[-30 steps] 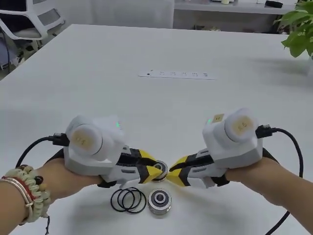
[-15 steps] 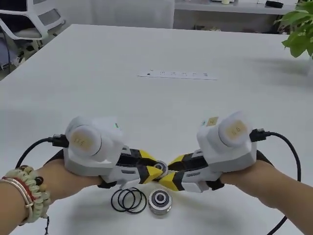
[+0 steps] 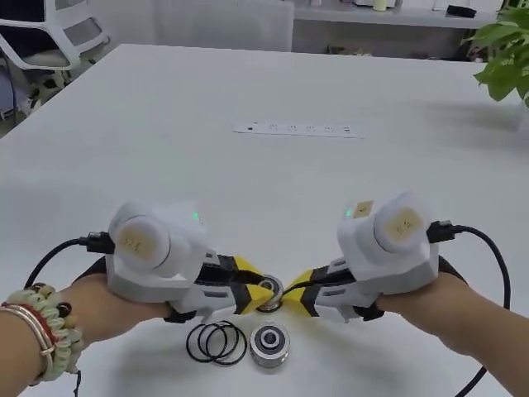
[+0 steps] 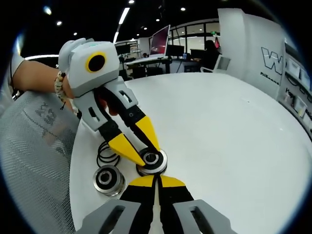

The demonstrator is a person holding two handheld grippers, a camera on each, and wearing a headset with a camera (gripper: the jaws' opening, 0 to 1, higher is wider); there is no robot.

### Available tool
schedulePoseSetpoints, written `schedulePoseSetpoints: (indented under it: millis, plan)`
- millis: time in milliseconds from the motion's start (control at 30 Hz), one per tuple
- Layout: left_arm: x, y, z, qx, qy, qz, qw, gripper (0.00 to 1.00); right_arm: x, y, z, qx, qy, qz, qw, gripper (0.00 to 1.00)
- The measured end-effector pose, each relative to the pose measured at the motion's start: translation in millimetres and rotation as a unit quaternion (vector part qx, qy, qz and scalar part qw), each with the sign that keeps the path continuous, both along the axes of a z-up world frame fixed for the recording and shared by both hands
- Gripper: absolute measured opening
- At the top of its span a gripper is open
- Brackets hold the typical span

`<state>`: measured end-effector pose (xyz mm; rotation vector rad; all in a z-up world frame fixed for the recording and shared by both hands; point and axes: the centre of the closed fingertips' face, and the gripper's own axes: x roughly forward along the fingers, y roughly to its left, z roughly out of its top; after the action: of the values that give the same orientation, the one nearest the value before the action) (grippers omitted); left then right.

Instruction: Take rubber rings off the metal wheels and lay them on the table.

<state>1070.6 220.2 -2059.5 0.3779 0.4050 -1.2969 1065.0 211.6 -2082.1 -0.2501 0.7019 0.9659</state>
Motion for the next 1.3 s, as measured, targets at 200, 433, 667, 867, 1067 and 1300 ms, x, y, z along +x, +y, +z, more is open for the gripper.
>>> schedulePoseSetpoints:
  millis: [200, 433, 667, 867, 1067, 1300]
  plan:
    - [0.0, -0.3, 0.0, 0.001, -0.001, -0.002, 1.0, 0.07, 2.3, -3.4, -1.9, 0.048, 0.081, -0.076, 0.9926, 0.0]
    - [-1.0, -2.0, 0.2, 0.001, -0.001, -0.004, 1.0, 0.07, 3.0, -7.0, -1.7, 0.081, 0.128, -0.115, 0.9818, 0.0]
    - [-1.6, -2.3, 0.2, 0.001, -0.004, -0.008, 1.0, 0.07, 2.3, -8.4, 0.3, 0.067, 0.129, -0.118, 0.9823, 0.0]
    - [-2.7, -4.0, 0.3, 0.0, -0.004, -0.011, 0.9999, 0.07, 1.4, -11.3, 1.7, 0.082, 0.14, -0.125, 0.9789, 0.0]
    - [-3.1, -4.3, 0.2, -0.001, -0.003, -0.012, 0.9999, 0.07, 6.2, -12.5, 7.8, 0.108, 0.142, -0.142, 0.9737, 0.0]
    - [-4.3, -5.0, 0.1, -0.001, -0.004, -0.015, 0.9999, 0.07, 5.0, -11.8, 12.4, 0.124, 0.158, -0.148, 0.9684, 0.0]
